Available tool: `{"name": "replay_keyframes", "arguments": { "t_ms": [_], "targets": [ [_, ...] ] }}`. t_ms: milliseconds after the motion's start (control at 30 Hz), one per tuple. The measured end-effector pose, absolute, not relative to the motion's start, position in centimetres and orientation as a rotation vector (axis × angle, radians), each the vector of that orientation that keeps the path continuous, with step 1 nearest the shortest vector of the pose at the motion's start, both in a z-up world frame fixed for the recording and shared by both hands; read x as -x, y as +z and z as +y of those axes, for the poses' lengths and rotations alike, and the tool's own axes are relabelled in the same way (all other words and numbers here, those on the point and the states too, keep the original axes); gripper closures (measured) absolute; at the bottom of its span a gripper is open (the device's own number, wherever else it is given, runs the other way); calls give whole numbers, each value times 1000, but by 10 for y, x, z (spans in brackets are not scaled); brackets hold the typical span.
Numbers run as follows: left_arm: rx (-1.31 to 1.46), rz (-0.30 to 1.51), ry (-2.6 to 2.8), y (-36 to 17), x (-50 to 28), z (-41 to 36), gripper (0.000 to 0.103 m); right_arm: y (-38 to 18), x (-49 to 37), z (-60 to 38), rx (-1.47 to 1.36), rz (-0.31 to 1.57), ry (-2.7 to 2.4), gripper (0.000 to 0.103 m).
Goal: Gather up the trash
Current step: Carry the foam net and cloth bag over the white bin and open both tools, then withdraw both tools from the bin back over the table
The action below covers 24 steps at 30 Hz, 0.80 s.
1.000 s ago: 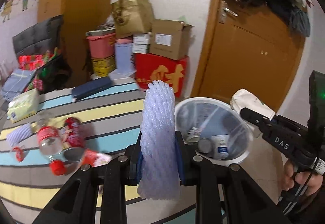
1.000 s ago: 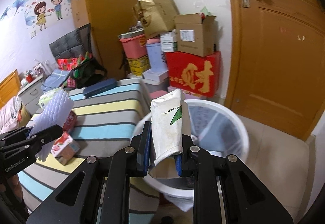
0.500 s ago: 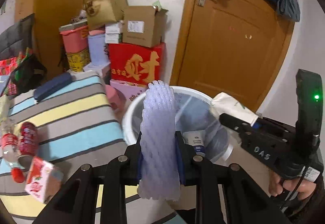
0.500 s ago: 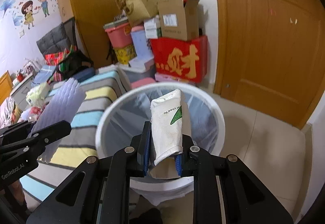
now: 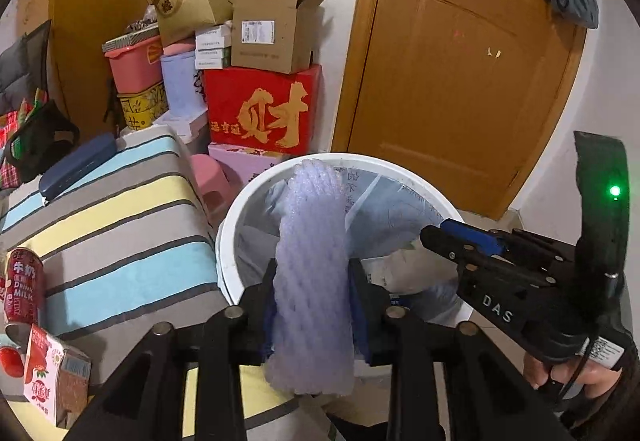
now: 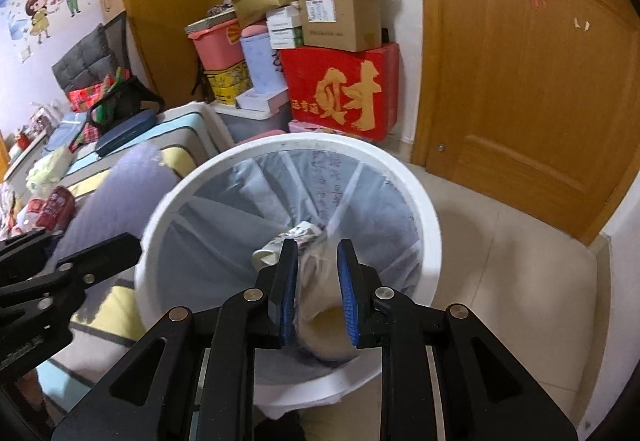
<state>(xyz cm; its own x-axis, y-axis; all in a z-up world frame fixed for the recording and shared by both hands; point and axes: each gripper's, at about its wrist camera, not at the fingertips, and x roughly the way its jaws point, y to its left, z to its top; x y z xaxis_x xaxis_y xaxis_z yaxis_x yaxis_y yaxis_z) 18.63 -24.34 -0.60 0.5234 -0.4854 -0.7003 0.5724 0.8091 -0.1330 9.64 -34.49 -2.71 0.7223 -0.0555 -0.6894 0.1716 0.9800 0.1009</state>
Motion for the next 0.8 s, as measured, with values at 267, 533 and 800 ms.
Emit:
{"name": "replay_keyframes", "arguments": {
  "t_ms": [267, 533, 800],
  "targets": [
    [-95, 797, -617, -6, -190, -236, 43, -28, -94, -345, -153, 756, -142, 70],
    [-84, 783, -599, 1, -183, -223, 43, -21, -90, -343, -157, 731, -146, 70],
    [-60, 759, -572, 11, -174, -201, 43, -11, -83, -328, -147, 697, -135, 70]
  ]
}}
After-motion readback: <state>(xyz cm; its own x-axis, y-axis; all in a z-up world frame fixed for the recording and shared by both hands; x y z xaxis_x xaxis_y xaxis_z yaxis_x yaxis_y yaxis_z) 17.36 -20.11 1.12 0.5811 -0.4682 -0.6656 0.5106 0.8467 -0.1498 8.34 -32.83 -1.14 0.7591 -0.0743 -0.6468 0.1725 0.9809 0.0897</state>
